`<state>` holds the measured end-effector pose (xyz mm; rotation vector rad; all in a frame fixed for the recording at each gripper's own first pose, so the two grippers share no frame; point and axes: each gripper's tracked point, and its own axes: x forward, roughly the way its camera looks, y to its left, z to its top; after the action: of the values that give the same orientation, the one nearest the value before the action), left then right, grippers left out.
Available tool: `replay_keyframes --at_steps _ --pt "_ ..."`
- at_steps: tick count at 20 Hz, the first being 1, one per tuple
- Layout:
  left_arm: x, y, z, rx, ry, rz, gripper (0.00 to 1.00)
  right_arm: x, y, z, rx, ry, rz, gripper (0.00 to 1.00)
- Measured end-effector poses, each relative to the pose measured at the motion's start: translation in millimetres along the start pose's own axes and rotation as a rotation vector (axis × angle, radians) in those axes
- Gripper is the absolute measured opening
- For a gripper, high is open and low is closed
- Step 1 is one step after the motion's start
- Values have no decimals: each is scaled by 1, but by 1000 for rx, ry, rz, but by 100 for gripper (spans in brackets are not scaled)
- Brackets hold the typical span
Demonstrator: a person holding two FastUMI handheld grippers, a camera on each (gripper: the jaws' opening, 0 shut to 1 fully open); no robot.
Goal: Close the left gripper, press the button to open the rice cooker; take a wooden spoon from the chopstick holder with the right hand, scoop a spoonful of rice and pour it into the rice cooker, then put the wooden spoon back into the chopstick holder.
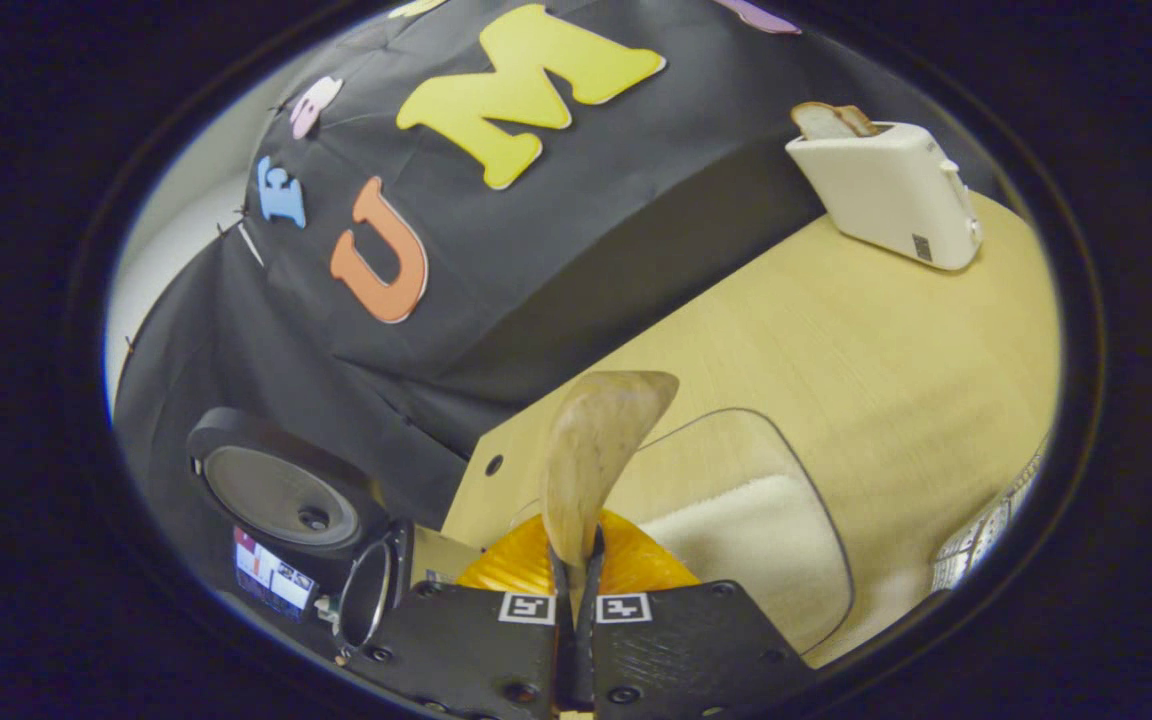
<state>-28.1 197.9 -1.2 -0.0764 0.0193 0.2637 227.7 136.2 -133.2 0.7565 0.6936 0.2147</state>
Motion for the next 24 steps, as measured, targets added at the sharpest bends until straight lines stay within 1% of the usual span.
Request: replay_keyframes --at_steps 1,3,6,9,10,12,15,17,19,21,24 --pt "0 -1 0 5 0 -1 97 -8 -1 13 35 -27 19 0" --pt "-2 -3 1 15 -3 0 98 -18 -2 27 69 -59 41 0" --pt "-3 -8 2 26 -5 -13 98 -37 -5 43 110 -92 73 0" --pt "-3 -5 3 52 -11 -4 97 -50 -7 58 171 -113 98 0" --pt "-3 -5 2 62 -11 -2 97 -53 -7 63 179 -120 102 0" --pt "-3 -2 4 72 -15 8 97 -60 1 69 154 -147 111 0" --pt "-4 -2 3 59 -9 -7 98 -69 33 70 143 -156 160 0" --pt "-6 1 5 58 -11 -9 97 -71 60 62 143 -126 211 0" --pt "-8 8 6 66 -15 0 97 -69 88 53 120 -102 254 0" --pt "-10 10 6 80 -8 -7 97 -65 119 42 98 -82 293 0" --pt "-14 25 7 98 -3 21 97 -50 157 21 52 -63 305 0"
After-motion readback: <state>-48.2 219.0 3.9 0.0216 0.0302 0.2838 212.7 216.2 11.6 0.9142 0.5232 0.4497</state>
